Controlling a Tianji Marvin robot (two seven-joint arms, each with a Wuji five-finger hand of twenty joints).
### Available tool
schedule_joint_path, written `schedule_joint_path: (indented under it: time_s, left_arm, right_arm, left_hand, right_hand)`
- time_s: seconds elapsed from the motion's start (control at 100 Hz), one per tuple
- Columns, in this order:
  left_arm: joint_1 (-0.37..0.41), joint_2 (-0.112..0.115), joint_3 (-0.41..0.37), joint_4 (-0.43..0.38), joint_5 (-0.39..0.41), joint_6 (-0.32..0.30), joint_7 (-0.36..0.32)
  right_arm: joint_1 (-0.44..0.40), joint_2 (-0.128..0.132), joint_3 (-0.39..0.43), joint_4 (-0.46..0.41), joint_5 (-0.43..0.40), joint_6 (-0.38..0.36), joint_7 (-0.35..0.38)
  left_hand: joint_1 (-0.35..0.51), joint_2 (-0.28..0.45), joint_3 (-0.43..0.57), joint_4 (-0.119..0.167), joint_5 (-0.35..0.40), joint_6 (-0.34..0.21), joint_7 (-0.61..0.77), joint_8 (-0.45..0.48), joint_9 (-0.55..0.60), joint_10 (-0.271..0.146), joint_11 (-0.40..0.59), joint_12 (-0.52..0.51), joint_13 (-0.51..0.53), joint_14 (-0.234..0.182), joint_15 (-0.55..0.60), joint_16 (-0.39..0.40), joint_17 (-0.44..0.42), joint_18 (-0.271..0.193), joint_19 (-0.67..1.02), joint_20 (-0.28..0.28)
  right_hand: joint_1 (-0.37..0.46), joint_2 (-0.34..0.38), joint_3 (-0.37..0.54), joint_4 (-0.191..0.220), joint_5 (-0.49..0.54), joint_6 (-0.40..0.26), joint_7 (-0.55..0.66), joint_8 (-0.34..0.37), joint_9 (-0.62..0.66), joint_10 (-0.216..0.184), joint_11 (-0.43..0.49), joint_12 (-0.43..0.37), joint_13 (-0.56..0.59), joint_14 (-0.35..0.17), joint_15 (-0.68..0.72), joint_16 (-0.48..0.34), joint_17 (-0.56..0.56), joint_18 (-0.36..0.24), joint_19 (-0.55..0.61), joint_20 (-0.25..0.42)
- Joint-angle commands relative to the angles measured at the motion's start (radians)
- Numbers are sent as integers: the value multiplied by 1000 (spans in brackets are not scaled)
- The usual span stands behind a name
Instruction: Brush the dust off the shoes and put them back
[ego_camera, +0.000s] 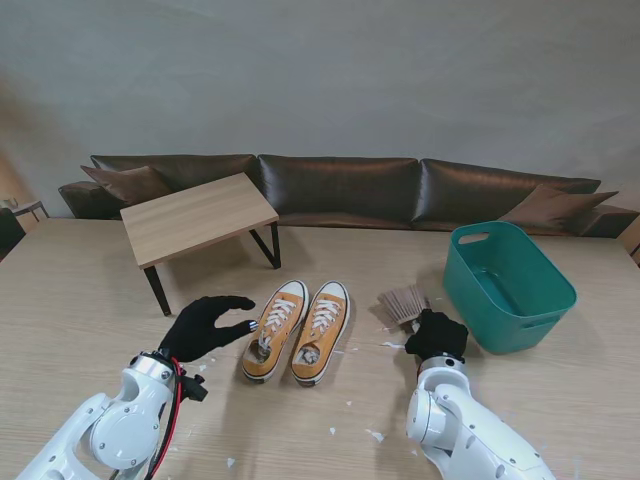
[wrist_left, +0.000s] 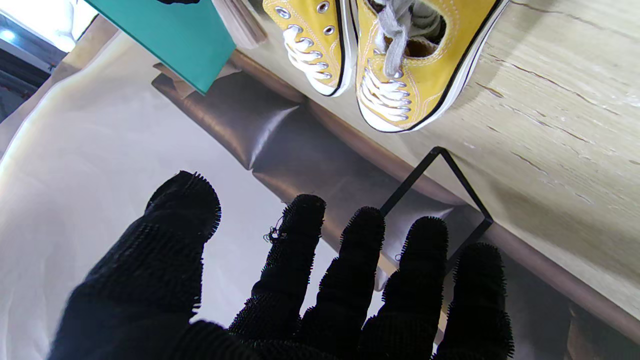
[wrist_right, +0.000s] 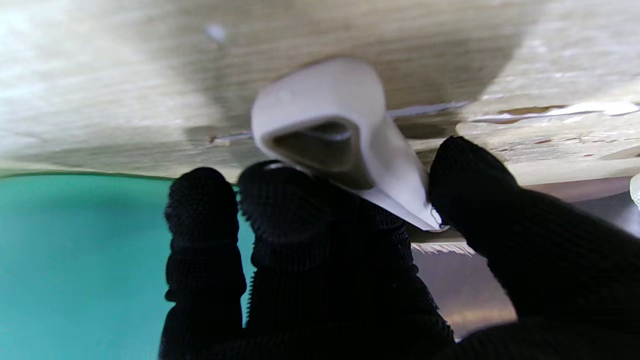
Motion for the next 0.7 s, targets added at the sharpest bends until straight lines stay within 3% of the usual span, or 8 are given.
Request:
schedule_joint_path:
  time_s: [0.0,0.08,0.16,0.25,0.34,0.42,0.51,0.69]
  left_arm:
    - [4,-7,0,-7,-3,2,-14]
    - [3,-8,0,-7,-5,2,-13]
    - [4,-7,0,-8,-7,3,-15]
    - [5,-7,0,-9,-10,5,-17]
    - [7,-8,0,-11,-15,7,-18]
    - [9,-8,-1,-13,-17,8,-18]
    - [10,-9,-2,-14,-17,8,-16]
    - [13,-9,-2,-18,-23,12,-19]
  right_arm:
    - [-16,-4,8,-25,-4,0,42]
    - [-25,-11,23,-44,21,3,38]
    - [-29,-6,26,-58,19,-4,53]
    - [-32,-3,28,-68,21,-6,66]
    - [-35,4,27,-86,25,-1,106]
    - [-34,11,21,-91,15,3,125]
    - [-31,13,13,-87,-8,2,115]
    - [-28,20,8,-89,-41,-11,105]
  left_hand:
    - [13,44,-26,35,26,9,2,5,6,11,-3,11,35,21,9,11,12,23,-53,10]
    - [14,47,-29,36,26,9,2,5,6,12,-3,12,35,22,9,12,18,26,-65,15]
    - [17,51,-36,37,27,9,1,5,7,14,-3,13,35,22,10,13,42,30,-118,28]
    - [18,56,-38,38,29,11,2,5,6,15,-3,13,36,25,11,14,41,31,-125,41]
    - [20,60,-39,38,29,13,1,5,5,19,-3,13,35,26,11,15,40,32,-128,50]
    - [20,63,-41,38,27,13,1,5,4,21,-4,13,37,29,13,16,40,32,-130,57]
    - [22,67,-42,38,30,15,1,5,4,23,-4,13,39,33,15,18,39,32,-133,63]
    - [22,74,-48,39,29,15,0,5,3,23,-4,13,38,38,18,21,36,37,-140,74]
  right_hand:
    - [76,-43,147,12,62,-79,130,-27,99,-41,-59,-100,30,-15,-138,-45,204,27,-25,-43]
    - [91,-100,159,24,94,-89,109,-121,168,-33,-56,-135,34,-43,-77,-1,258,23,-45,-68]
    - [92,-158,154,41,81,-53,115,-138,160,-45,-9,-90,36,-67,-1,31,262,13,-61,-68]
    - [81,-227,74,31,77,-23,147,-55,140,-54,65,-48,37,-90,75,56,260,11,-69,-56]
    - [46,-114,84,52,20,28,161,56,76,-55,138,9,37,-101,123,65,233,16,-80,-39]
    - [19,-63,104,36,-38,46,184,131,20,-72,188,39,37,-104,134,57,202,9,-74,-13]
    - [-8,5,106,19,-111,58,234,215,-57,-81,201,35,33,-56,40,7,156,20,-70,12]
    - [-6,-83,210,-7,-59,4,224,246,12,-73,124,-55,30,-19,-93,-2,183,38,-83,-7]
